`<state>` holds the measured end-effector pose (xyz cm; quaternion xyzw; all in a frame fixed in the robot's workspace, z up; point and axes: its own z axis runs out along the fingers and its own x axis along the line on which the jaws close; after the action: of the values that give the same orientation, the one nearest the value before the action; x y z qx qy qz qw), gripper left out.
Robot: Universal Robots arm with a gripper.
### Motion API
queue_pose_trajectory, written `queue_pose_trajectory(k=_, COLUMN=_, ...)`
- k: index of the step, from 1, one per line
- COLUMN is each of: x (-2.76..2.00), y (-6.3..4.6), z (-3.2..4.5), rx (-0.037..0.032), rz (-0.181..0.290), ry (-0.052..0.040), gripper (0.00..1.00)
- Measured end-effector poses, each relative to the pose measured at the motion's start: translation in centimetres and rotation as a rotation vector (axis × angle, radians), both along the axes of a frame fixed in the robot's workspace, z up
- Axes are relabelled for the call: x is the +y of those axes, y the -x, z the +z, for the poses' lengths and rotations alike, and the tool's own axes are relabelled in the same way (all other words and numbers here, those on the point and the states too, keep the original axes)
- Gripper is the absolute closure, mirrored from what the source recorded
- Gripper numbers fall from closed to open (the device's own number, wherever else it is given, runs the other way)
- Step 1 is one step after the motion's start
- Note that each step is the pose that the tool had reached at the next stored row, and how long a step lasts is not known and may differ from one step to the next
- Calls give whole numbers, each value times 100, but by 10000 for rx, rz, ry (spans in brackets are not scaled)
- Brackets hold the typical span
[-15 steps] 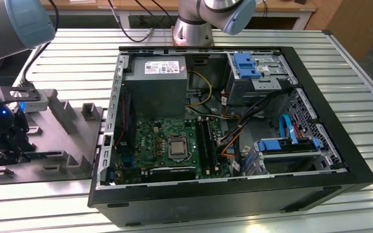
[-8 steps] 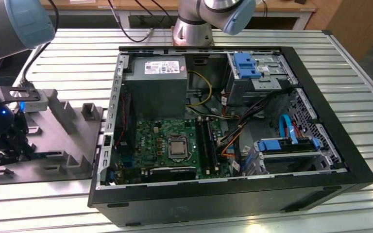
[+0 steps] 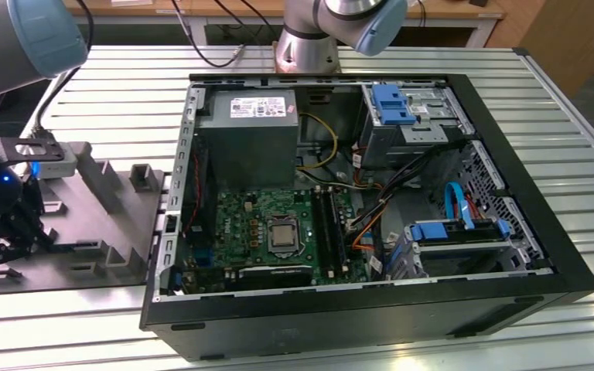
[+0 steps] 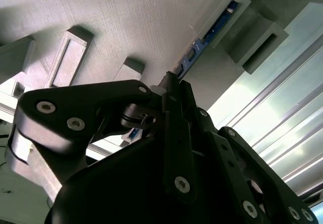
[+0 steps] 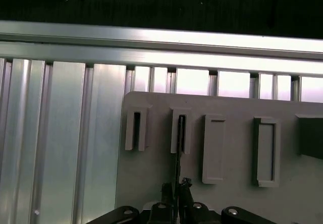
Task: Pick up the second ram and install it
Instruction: 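Pick up the second ram and move it above second insertion slot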
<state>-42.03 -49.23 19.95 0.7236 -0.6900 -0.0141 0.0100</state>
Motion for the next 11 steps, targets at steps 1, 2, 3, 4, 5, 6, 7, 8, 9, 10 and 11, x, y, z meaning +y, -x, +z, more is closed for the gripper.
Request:
queue_pose_trajectory(k=1, x=0, y=0, z=0, rx=0, rz=1, ry=0, gripper=81)
queue_pose_trajectory(k=2, x=0, y=0, z=0, rx=0, rz=1, ry=0, gripper=81)
queue_pose_trajectory(k=3, x=0, y=1, z=0, rx=0, rz=2, ry=0, gripper=81)
queue_pose_trajectory(k=4, x=0, y=1, z=0, rx=0, rz=3, ry=0, gripper=81)
queue_pose_trajectory(k=5, x=0, y=1, z=0, rx=0, rz=3, ry=0, gripper=81)
queue_pose_trajectory(k=6, x=0, y=1, z=0, rx=1, rz=4, ry=0, gripper=81)
queue_pose_trajectory(k=7, x=0, y=2, z=0, rx=1, rz=4, ry=1, gripper=81)
queue_pose_trajectory(k=8, x=0, y=2, z=0, rx=-1, rz=5, ry=0, gripper=81)
queue_pose_trajectory(k=9, x=0, y=2, z=0, rx=0, rz=6, ry=0, gripper=81)
queue_pose_trajectory(k=10, x=0, y=2, z=0, rx=0, rz=6, ry=0, gripper=81)
queue_pose_trajectory(k=11, x=0, y=2, z=0, rx=0, rz=7, ry=0, gripper=81)
